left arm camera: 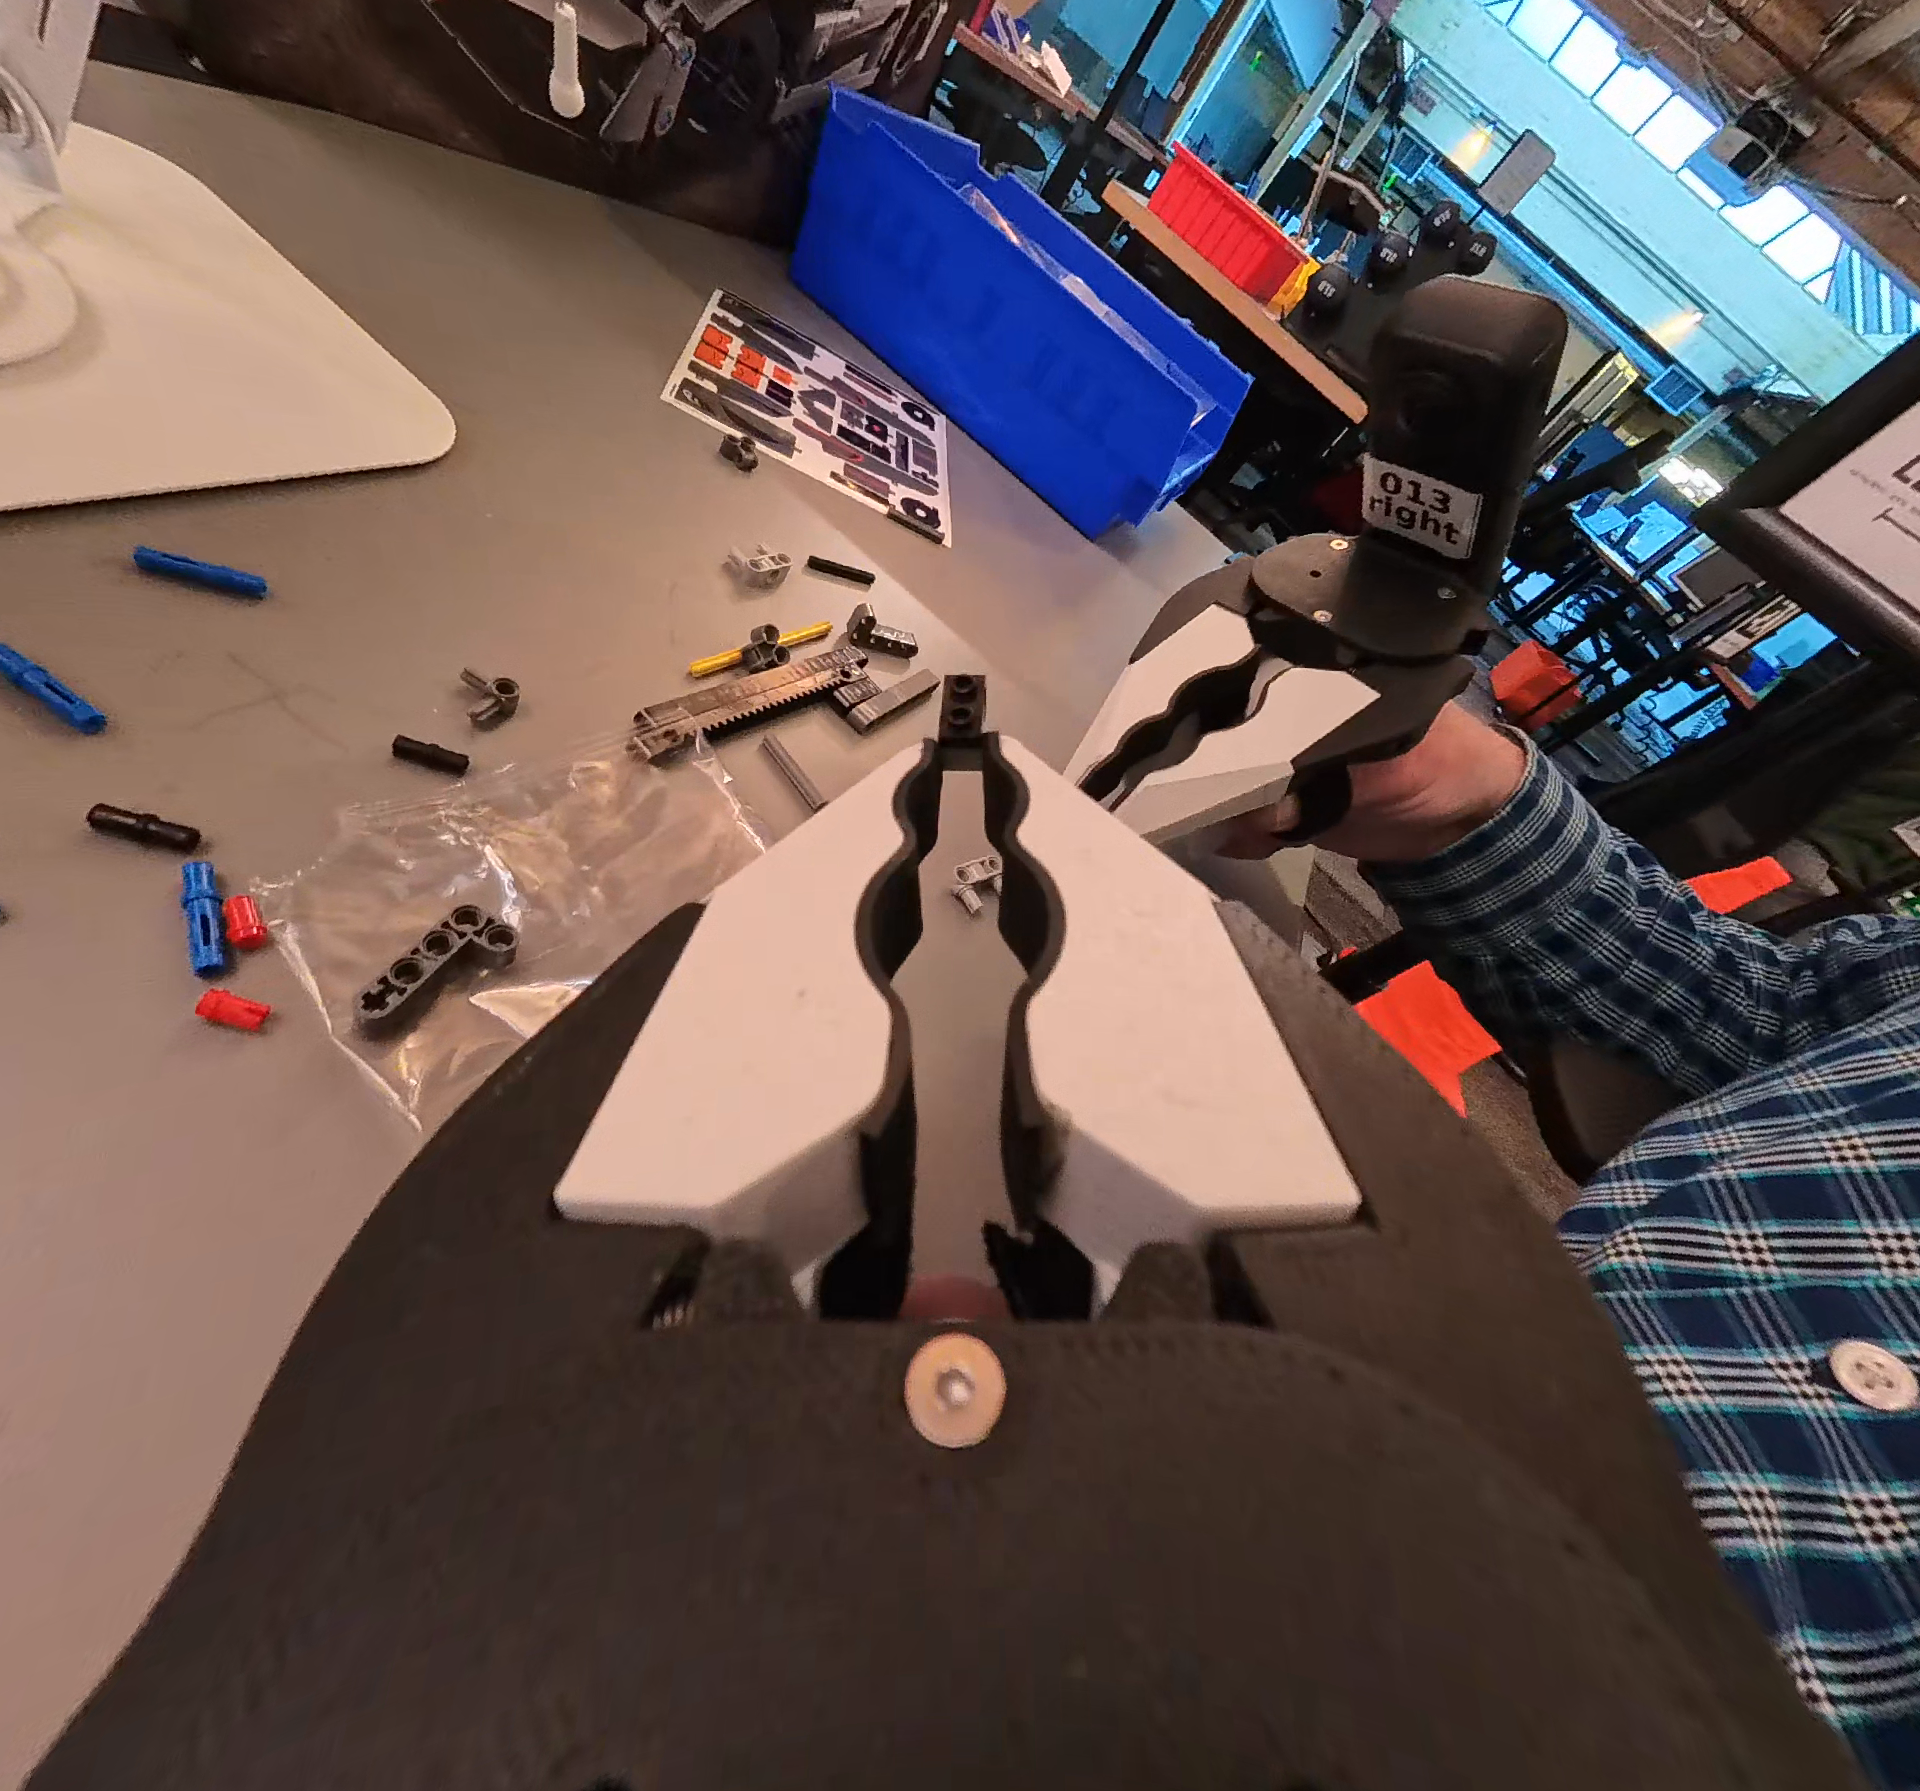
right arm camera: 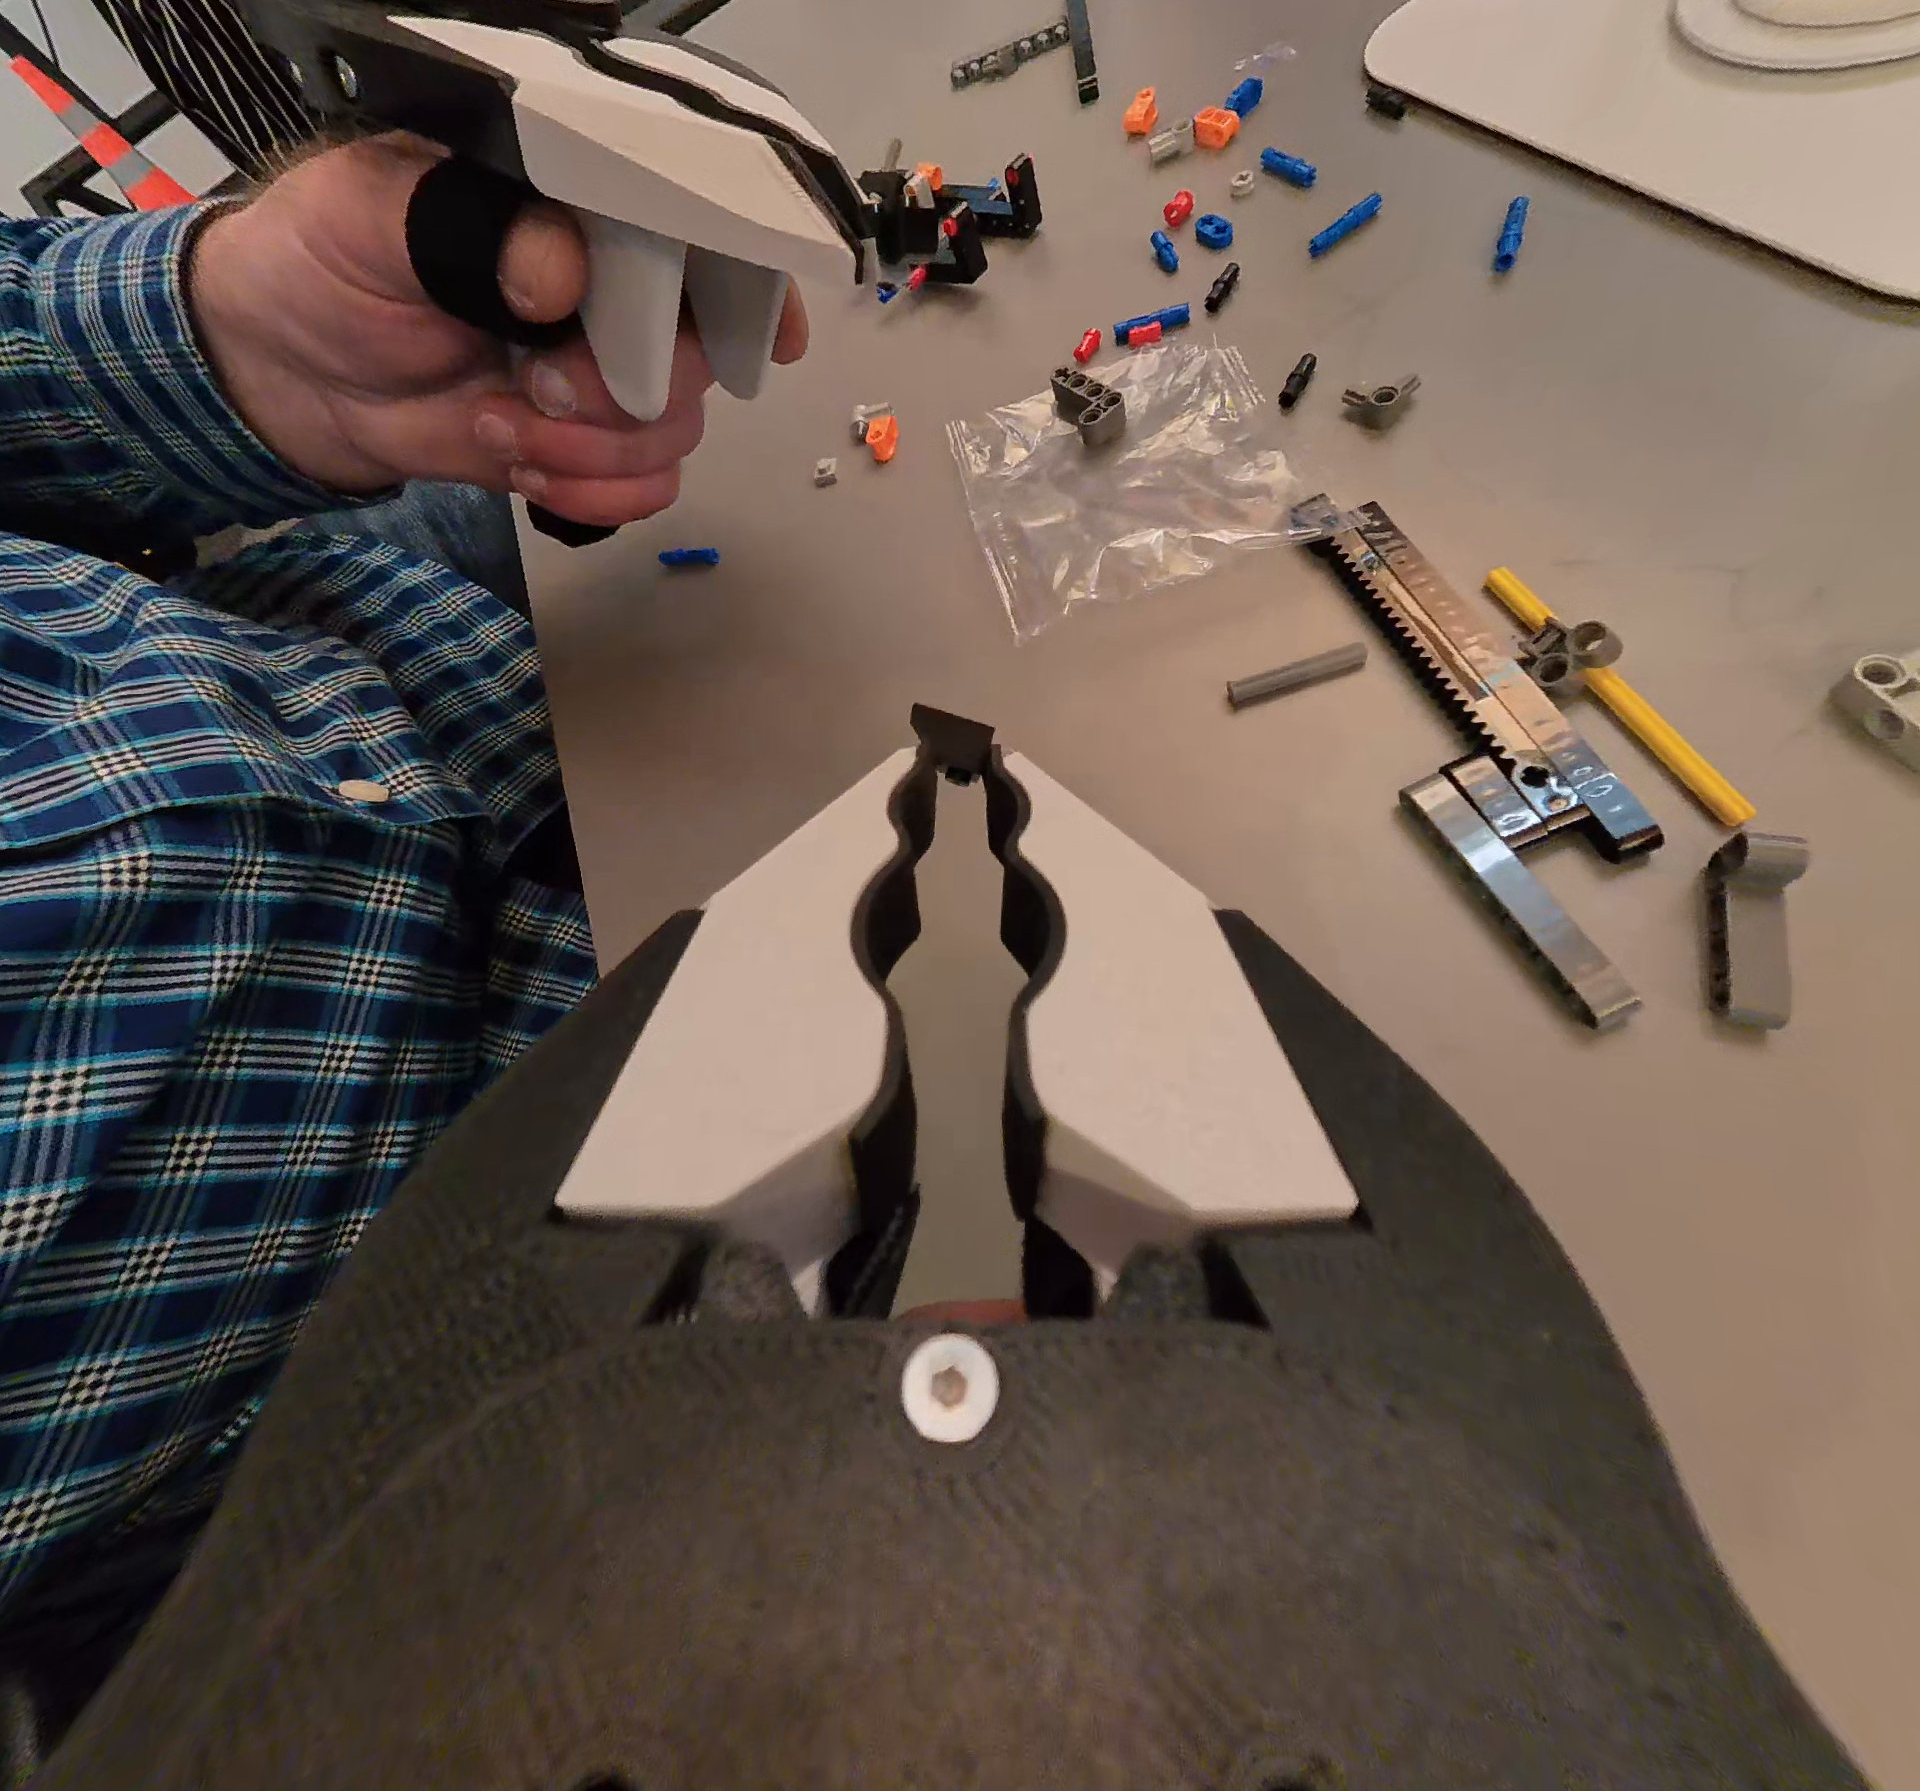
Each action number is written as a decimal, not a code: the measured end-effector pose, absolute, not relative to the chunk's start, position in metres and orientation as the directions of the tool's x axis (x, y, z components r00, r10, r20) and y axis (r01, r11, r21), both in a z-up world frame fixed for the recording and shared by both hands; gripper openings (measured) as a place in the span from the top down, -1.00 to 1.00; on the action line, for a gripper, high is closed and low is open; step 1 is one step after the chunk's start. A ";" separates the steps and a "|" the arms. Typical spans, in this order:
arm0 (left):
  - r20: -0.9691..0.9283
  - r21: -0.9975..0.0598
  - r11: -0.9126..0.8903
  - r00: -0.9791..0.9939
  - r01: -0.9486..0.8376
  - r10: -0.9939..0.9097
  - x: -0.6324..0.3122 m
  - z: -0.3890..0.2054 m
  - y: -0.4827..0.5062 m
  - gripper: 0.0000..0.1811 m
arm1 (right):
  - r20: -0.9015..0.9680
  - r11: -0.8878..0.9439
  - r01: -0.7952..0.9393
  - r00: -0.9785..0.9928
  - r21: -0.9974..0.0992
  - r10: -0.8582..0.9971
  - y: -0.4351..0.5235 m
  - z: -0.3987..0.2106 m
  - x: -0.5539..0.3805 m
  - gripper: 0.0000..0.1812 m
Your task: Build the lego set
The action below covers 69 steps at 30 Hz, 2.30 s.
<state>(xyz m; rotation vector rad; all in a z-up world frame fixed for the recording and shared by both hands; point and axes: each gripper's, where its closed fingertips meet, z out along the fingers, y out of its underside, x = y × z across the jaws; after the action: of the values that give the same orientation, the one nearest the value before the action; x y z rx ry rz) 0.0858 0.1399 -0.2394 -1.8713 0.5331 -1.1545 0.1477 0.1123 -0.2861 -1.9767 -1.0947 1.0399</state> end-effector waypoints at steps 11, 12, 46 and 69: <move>0.390 -0.876 -0.481 0.530 -0.038 -0.753 0.088 -0.249 0.136 0.94 | -0.287 -0.394 0.359 0.318 -0.846 0.904 0.116 -0.273 0.143 0.92; 0.383 -0.877 -0.478 0.527 -0.051 -0.759 0.088 -0.250 0.136 0.94 | -0.253 -0.363 0.375 0.311 -0.853 0.916 0.117 -0.271 0.143 0.92; 0.428 -0.473 -0.331 0.115 -0.817 -0.896 0.077 -0.329 0.070 0.92 | 0.370 0.440 0.658 -0.254 -0.611 0.894 0.083 -0.312 0.107 0.93; -0.130 -0.607 -0.053 0.165 -0.793 -0.978 0.088 -0.338 0.084 0.80 | 0.121 0.221 0.725 -0.187 -0.652 0.975 0.084 -0.336 0.103 0.93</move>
<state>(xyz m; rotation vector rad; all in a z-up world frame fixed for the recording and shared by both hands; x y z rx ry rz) 0.0876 0.0842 -0.3375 -1.8911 1.6720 -0.4310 0.1027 0.0838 -0.3360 -1.5626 -1.9818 0.6306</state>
